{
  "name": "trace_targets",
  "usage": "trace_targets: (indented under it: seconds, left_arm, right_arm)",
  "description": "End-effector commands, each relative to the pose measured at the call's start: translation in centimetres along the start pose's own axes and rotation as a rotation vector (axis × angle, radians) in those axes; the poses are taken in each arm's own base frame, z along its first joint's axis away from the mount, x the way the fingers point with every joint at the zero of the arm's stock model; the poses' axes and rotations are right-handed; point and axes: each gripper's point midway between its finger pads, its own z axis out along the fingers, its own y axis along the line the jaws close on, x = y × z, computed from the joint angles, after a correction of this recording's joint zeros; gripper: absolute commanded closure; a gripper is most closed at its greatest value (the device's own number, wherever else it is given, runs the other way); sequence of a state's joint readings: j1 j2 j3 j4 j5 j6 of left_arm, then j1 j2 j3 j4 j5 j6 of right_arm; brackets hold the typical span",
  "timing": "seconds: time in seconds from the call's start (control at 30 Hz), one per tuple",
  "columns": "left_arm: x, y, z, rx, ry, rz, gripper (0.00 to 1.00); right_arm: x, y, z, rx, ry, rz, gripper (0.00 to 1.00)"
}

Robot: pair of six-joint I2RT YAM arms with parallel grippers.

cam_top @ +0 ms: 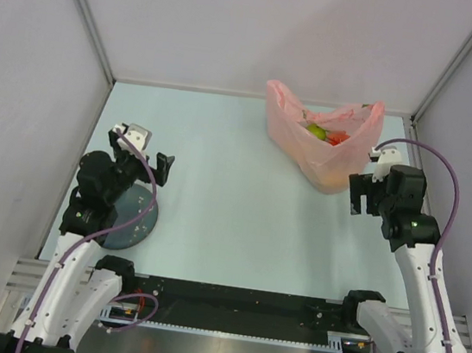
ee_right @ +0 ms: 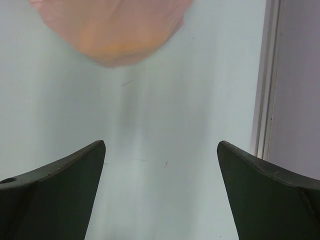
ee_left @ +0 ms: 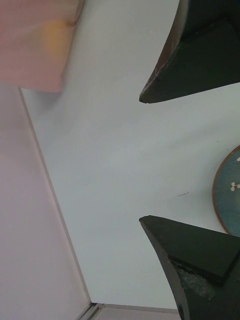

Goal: Take the fake fruits out of the plastic bag
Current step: Move the plate to the center of the board.

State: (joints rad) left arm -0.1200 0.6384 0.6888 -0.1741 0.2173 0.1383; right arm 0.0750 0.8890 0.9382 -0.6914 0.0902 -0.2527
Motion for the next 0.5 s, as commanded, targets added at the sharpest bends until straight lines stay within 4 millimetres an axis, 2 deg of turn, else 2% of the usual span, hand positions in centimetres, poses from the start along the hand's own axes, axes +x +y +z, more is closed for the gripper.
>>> trace_targets:
  seconds: [0.0,0.13,0.23,0.3,0.4,0.47]
  left_arm:
    - [-0.3,-0.6,-0.4,0.037,0.001,-0.030,0.00]
    - [-0.6,-1.4,-0.5,0.083,0.006,-0.033,0.00]
    - [-0.9,-1.7,-0.5,0.102,0.010,-0.052,0.00]
    - [-1.1,-2.3,-0.6,0.126,0.010,-0.078,0.00]
    - [-2.4,-2.8,-0.3,0.152,-0.011,-0.142,0.00]
    - [-4.7,-3.4,-0.1,0.192,-0.052,-0.205,0.00]
  right_arm:
    - [-1.9,1.2,-0.9,-0.076,-0.048,-0.058,0.00]
    - [-5.0,4.7,-2.7,-0.275,-0.181,-0.081,0.00]
    - [-7.0,5.5,-3.4,-0.297,-0.230,-0.053,0.00]
    - [-8.2,5.6,-3.8,-0.295,-0.242,-0.032,0.01]
    - [-10.3,5.5,-4.3,-0.276,-0.290,0.002,0.02]
    - [-12.6,4.6,-5.0,-0.238,-0.349,0.037,0.02]
